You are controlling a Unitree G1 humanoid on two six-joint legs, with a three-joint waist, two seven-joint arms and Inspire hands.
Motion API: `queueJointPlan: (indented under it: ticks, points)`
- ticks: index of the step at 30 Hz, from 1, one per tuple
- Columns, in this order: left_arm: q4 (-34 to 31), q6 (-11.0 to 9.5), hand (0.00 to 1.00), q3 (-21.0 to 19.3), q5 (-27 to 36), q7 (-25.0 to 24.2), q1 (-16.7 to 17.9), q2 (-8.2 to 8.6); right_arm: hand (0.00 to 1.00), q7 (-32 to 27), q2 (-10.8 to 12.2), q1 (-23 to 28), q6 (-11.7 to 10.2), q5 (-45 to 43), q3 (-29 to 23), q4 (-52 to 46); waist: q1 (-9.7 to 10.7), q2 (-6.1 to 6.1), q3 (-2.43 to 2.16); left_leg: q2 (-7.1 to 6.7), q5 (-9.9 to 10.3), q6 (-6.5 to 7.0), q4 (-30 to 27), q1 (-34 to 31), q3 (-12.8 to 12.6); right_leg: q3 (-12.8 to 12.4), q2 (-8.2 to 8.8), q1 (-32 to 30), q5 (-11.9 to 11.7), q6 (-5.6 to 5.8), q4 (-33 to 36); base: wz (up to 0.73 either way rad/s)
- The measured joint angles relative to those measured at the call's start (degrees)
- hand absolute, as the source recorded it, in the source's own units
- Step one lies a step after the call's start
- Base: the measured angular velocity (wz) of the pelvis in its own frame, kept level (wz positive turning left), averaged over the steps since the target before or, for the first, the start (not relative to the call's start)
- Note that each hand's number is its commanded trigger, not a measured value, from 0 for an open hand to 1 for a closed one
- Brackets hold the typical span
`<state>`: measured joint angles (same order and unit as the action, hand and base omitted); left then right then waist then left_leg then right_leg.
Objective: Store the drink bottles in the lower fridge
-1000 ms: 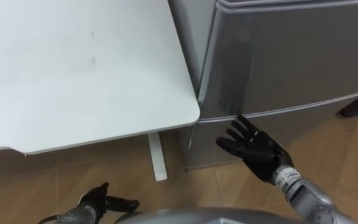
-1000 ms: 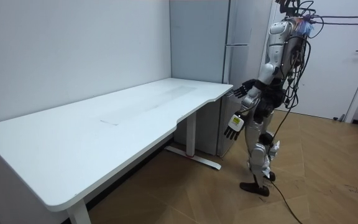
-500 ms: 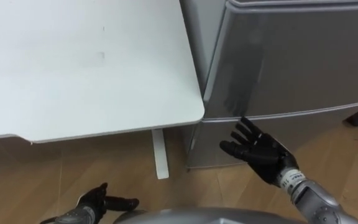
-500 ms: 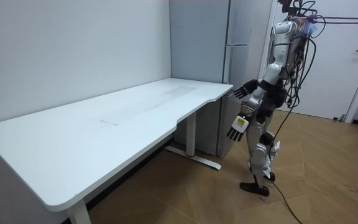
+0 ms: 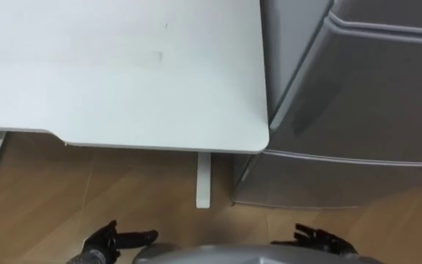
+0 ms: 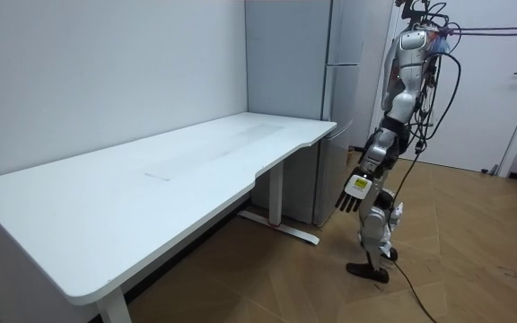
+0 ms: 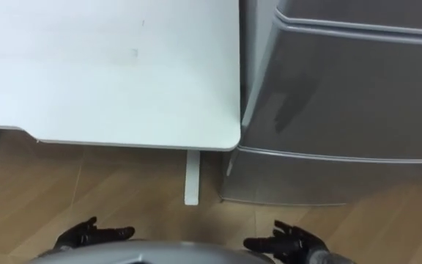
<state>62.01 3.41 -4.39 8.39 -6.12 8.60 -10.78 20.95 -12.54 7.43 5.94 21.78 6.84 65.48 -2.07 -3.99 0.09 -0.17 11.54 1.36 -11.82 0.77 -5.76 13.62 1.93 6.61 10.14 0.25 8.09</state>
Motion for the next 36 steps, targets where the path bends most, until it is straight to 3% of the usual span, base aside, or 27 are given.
queueJointPlan:
  ticks: [5, 20, 26, 36]
  points:
    - [0.3, 0.0, 0.0, -0.2, 0.0, 0.4, 0.2, 0.05, 0.0, -0.8, 0.8, -0.7, 0.4, 0.0, -1.3, 2.6, 0.0, 0.12, 0.04, -0.31, 0.0, 0.02, 0.0, -0.1, 1.5, 0.6, 0.1, 0.7, 0.0, 0.0, -0.2, 0.14]
    - [-0.2, 1.1, 0.0, -4.2, -4.4, 1.0, 1.2, 1.34, 0.0, -3.3, 3.0, 0.0, 0.4, 4.0, -9.5, 7.6, 1.2, 1.22, -0.06, -0.42, 0.0, 0.03, 0.4, 1.3, 1.4, 0.5, 0.18, 1.9, 0.0, 0.0, -0.3, 0.0]
    - [-0.1, 2.2, 0.0, -4.4, -7.3, 1.0, 1.4, 1.47, 0.0, -4.1, 3.0, 0.3, 0.4, 5.2, -12.3, 8.5, 2.1, 2.49, -0.14, -0.34, 0.0, 0.04, 0.5, 1.7, 0.5, -0.9, 0.17, 1.5, 0.1, 0.09, -0.3, -0.08]
    - [-0.1, 3.3, 0.0, -4.7, -11.4, 1.0, 1.0, 1.71, 0.0, -5.5, 2.9, 0.2, 0.5, 4.9, -12.8, 8.9, 2.3, 2.53, -0.25, -0.18, 0.0, 0.04, 0.2, 1.8, -0.8, -2.6, 0.1, 1.0, 0.2, 0.07, -0.4, -0.07]
